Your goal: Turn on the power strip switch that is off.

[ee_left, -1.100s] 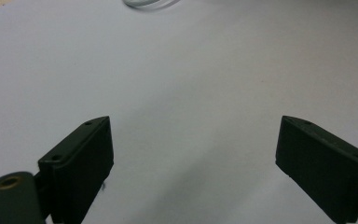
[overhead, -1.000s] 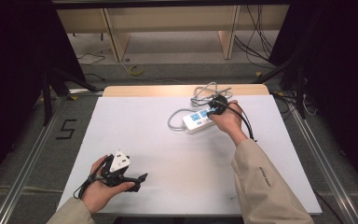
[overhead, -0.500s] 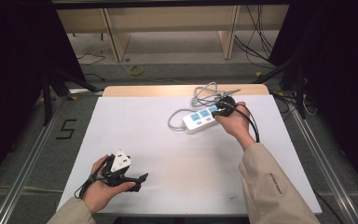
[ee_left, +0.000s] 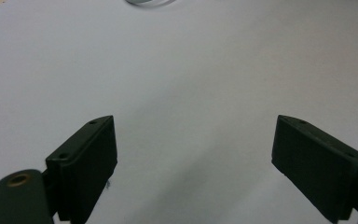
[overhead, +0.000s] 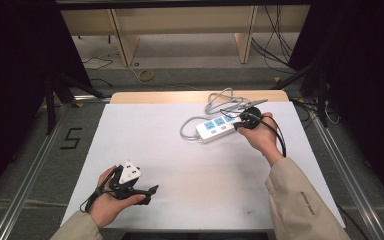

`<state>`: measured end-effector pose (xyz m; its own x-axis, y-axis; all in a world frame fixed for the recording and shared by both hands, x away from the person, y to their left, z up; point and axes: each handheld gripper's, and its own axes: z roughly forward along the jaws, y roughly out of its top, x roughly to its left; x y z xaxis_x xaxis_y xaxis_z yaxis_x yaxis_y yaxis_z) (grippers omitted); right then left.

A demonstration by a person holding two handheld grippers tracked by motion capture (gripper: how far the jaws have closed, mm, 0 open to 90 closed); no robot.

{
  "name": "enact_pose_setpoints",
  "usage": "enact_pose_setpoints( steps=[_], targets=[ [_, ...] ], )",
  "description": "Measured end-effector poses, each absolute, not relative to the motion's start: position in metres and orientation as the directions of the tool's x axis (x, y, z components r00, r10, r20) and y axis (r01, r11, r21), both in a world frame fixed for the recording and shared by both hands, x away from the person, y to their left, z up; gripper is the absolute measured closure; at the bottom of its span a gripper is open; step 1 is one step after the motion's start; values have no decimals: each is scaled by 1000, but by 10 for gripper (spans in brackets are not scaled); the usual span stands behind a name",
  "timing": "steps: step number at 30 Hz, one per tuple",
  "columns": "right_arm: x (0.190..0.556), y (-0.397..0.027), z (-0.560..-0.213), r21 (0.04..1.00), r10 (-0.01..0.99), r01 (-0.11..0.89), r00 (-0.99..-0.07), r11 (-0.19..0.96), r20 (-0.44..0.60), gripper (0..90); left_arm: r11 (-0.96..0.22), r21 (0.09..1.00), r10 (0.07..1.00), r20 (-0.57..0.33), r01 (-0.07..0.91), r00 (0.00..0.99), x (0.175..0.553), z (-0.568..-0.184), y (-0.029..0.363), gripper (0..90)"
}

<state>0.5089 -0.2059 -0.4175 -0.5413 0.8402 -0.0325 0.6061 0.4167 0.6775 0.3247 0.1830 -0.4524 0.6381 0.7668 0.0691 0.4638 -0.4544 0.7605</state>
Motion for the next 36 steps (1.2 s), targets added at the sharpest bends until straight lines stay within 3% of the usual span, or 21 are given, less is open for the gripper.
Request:
enact_pose_setpoints(
  steps=[36],
  targets=[
    [457,-235,-414,720,817,560,-577,411,-17,849,-448,764,769,65,465,636,326,-454,182,134]
  ],
)
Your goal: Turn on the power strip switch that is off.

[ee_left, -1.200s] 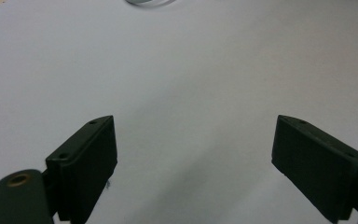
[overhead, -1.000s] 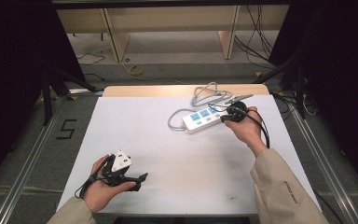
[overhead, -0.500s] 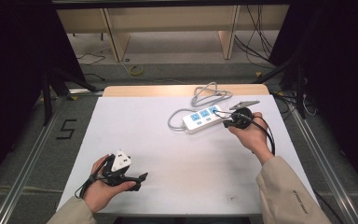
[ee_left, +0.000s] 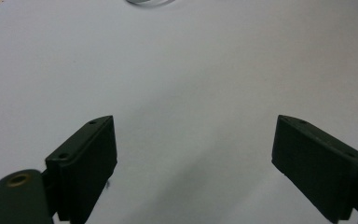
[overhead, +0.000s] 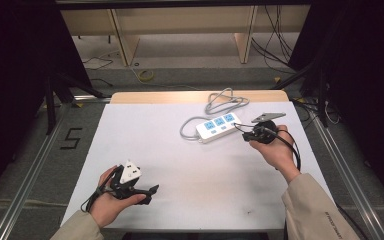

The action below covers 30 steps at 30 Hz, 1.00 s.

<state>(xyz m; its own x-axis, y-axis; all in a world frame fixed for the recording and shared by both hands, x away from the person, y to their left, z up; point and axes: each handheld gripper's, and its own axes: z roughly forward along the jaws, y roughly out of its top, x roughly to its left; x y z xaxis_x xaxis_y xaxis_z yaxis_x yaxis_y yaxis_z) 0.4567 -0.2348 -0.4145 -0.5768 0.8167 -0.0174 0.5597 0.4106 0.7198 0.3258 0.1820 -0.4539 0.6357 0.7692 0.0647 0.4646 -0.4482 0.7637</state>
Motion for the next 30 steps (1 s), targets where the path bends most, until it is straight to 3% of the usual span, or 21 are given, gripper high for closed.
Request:
enact_pose_setpoints(
  steps=[30],
  targets=[
    [396,-249,-421,766,785,518,-618,381,27,772,-435,770,775,56,467,629,326,-453,184,126]
  ],
)
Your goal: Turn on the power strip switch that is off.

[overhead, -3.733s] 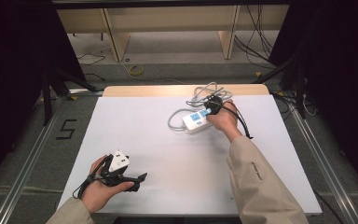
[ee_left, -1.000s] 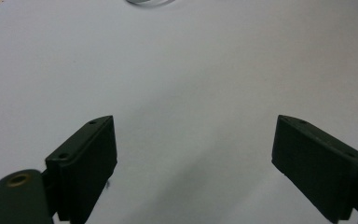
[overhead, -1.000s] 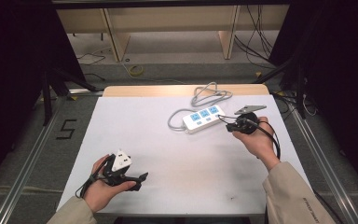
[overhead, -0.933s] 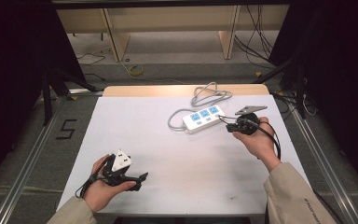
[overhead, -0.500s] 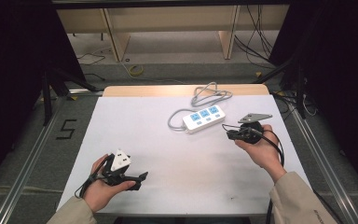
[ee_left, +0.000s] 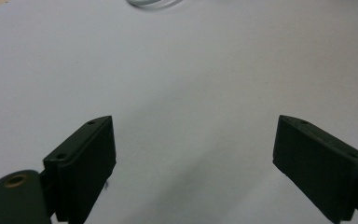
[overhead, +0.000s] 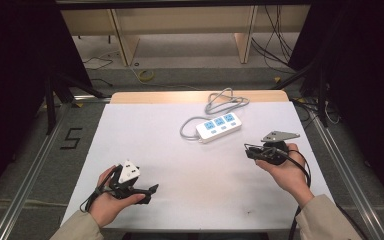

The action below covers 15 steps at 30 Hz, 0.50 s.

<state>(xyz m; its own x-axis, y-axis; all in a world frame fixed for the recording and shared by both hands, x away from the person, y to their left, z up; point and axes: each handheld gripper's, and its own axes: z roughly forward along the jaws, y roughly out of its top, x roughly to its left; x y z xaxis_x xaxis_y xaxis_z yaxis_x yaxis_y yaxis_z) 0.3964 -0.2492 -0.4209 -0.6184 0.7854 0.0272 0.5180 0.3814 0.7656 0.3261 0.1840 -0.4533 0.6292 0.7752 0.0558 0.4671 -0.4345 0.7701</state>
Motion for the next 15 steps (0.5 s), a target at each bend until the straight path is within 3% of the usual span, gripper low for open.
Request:
enact_pose_setpoints(
  steps=[15],
  targets=[
    [369,-257,-426,786,794,517,-606,339,55,633,-434,769,775,53,470,629,326,-454,185,126]
  ],
)
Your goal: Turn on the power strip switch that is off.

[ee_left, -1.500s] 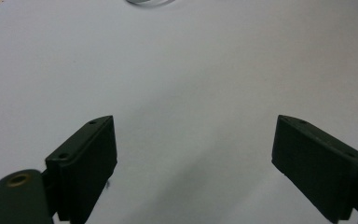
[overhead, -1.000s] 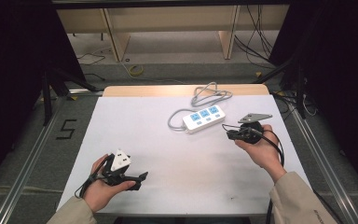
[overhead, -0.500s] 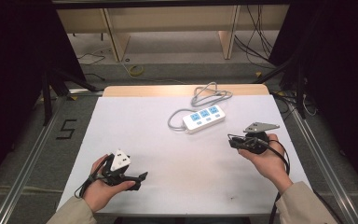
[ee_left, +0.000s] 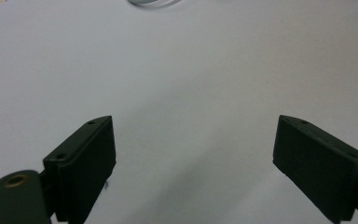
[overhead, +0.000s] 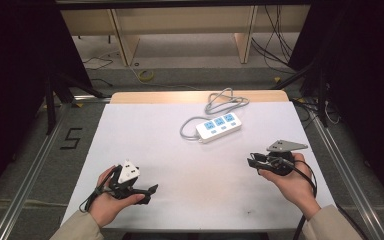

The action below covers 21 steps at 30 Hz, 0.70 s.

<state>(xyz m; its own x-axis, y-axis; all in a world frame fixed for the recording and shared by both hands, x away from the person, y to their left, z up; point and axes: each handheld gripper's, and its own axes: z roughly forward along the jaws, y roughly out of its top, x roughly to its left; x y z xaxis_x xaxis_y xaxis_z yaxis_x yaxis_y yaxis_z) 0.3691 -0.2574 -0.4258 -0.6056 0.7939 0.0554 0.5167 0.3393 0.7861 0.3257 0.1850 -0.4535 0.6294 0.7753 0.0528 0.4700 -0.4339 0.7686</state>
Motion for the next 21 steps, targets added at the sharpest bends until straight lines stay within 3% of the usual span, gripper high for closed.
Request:
enact_pose_setpoints(
  steps=[13,21],
  targets=[
    [345,-265,-435,812,791,495,-608,309,69,458,-435,768,775,54,470,630,324,-454,186,124],
    [335,-272,-437,833,797,473,-600,286,67,401,-441,767,771,58,466,634,324,-454,186,123]
  ],
)
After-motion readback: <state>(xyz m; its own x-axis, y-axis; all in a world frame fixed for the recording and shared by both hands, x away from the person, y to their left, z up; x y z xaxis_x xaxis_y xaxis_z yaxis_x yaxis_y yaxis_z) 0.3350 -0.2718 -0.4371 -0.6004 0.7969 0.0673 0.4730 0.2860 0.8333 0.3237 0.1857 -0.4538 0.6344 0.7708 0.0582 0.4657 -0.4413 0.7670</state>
